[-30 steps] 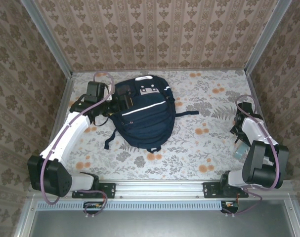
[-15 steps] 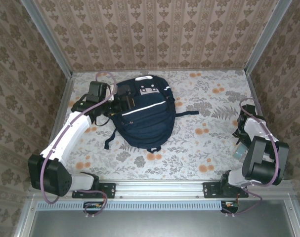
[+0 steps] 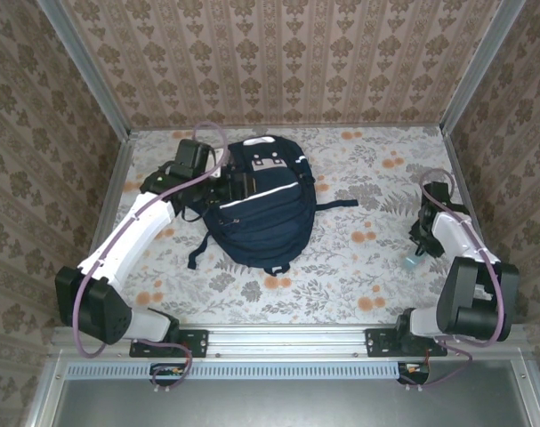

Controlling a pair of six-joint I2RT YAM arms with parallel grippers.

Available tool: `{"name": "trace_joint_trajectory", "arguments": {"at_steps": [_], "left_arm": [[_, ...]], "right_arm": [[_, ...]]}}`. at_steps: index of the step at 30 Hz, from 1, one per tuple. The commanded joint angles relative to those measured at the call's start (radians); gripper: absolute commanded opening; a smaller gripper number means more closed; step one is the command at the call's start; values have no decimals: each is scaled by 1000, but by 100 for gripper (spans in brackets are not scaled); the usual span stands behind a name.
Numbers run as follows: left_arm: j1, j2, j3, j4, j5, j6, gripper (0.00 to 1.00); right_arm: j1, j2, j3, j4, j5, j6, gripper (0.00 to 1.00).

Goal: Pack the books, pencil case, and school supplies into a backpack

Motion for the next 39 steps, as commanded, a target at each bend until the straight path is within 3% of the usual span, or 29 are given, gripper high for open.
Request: {"name": "trace_joint_trajectory", "arguments": {"at_steps": [1,5,11,16,22,28,33,39], "left_arm": [[-73,39,67,-62,-56,134,90],[-174,115,143,-123,-151,263,87],[-275,239,242,-212,-260,462,80],[-288,356,322,-290,-304,549,79],[-272,435,405,-342,-408,538,64],[-227,422,428,-333,-355,514,50],[-185,406,432,-339,-250,519,49],[-167,406,433,-322,-276,514,23]], "right_arm": [[80,-52,73,8,-169,16,34],[189,-54,116,62,-336,39,34],[276,-60,144,143,-541,45,34],[286,-71,142,166,-626,41,35],[291,-83,127,195,-662,51,35],[300,-85,120,216,-695,65,35],[312,-83,120,245,-728,86,35],[349,-84,111,340,-807,158,35]]}}
